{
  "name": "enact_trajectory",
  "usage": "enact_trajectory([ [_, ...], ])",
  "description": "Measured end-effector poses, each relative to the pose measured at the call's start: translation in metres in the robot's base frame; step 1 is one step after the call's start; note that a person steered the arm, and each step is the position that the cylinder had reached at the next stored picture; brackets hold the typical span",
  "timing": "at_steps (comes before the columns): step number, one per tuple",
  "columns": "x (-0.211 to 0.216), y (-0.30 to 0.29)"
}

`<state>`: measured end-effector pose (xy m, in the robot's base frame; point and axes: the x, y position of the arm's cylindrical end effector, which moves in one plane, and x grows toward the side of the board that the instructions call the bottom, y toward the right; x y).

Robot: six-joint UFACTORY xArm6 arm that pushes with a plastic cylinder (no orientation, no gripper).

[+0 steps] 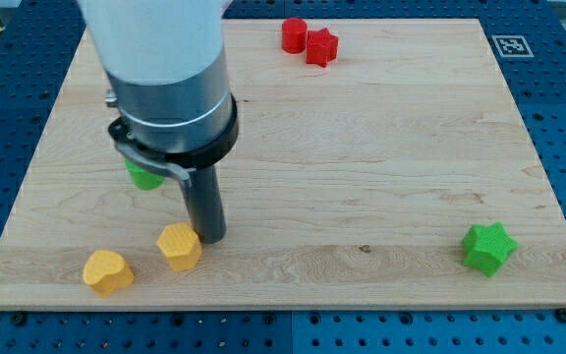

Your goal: Move the green circle into the green star

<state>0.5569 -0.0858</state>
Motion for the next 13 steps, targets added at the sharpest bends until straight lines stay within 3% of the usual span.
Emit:
enact_trajectory([
  [1,0.004,-0.01],
  [2,-0.02,-0.029],
  [3,-0.031,-0.081],
  [4,-0.05,-0.121],
  [5,-0.093,-0.12],
  [8,-0.079,-0.053],
  [10,-0.049,-0.038],
  [13,-0.055,0.07],
])
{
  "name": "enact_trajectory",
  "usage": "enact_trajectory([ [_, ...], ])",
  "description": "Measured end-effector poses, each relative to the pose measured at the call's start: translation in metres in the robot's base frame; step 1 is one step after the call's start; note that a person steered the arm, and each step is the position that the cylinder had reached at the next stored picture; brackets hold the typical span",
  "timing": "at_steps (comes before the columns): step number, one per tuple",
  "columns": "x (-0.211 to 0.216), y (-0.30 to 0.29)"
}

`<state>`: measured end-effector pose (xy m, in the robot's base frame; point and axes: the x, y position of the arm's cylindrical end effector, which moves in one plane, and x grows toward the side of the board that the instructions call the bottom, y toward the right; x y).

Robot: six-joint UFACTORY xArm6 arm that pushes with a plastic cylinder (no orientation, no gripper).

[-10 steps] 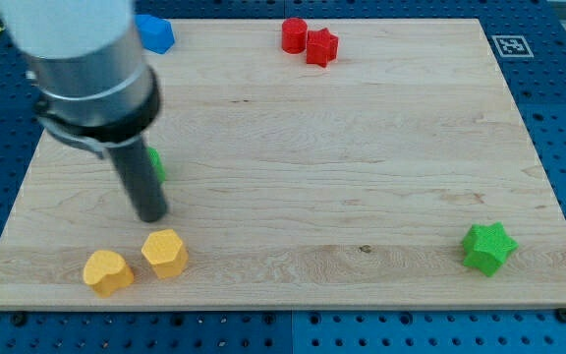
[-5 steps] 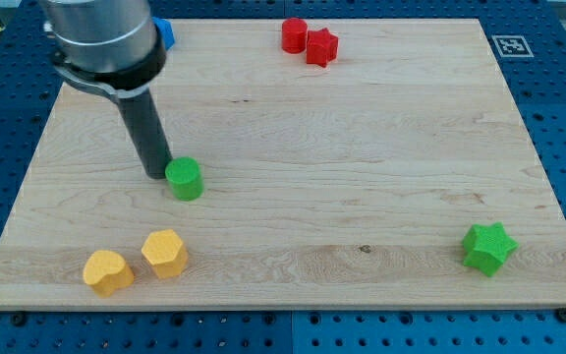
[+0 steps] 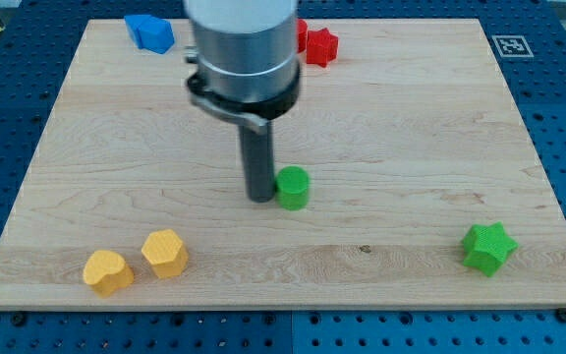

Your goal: Move the green circle into the green star

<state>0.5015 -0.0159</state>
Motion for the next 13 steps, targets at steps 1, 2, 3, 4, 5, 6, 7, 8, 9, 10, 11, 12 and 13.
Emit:
enact_trajectory([
  [1,-0.014,0.05],
  [2,-0.019,0.101],
  [3,-0.019,0.147],
  [4,-0.017,0.174],
  [5,-0.019,0.175],
  [6,-0.019,0.143],
  [7,-0.017,0.101],
  [8,-0.017,0.104],
  [9,-0.007,0.117],
  [10,-0.002,0.136],
  [11,0.003,0.16],
  [12,0.012,0.17],
  [13,0.013,0.17],
])
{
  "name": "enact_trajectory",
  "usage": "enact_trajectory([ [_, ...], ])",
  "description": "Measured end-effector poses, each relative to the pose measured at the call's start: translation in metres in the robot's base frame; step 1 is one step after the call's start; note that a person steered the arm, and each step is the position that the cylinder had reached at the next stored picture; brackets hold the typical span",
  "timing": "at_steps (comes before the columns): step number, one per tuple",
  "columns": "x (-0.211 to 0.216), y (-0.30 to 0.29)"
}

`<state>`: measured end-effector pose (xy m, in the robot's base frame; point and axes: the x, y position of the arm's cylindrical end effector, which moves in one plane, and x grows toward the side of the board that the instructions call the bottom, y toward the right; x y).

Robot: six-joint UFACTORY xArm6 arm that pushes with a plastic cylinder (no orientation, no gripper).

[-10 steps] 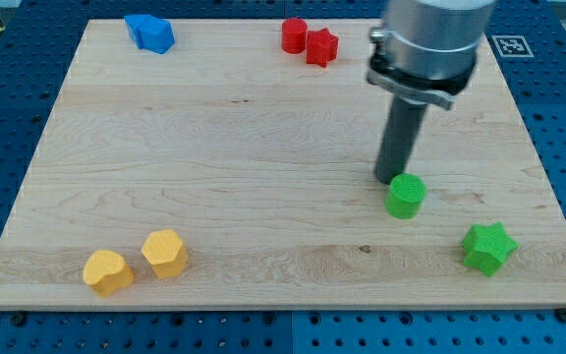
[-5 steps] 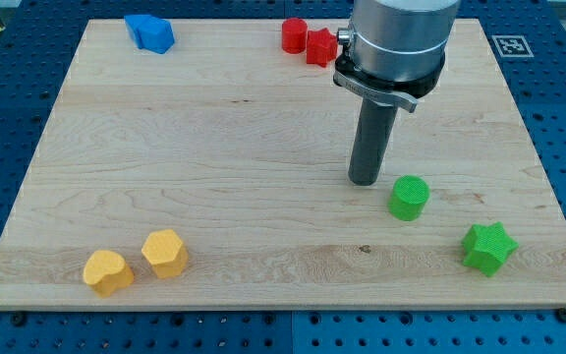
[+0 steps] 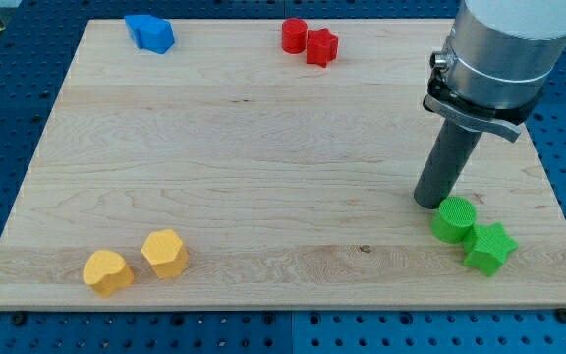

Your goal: Move the green circle into the green star

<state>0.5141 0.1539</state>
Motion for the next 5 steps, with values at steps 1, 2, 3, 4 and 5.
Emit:
enact_trajectory([
  [1,-0.001,-0.029],
  [2,0.003,-0.087],
  [3,0.02,-0.156],
  [4,0.044,-0.196],
  [5,0.058,-0.196],
])
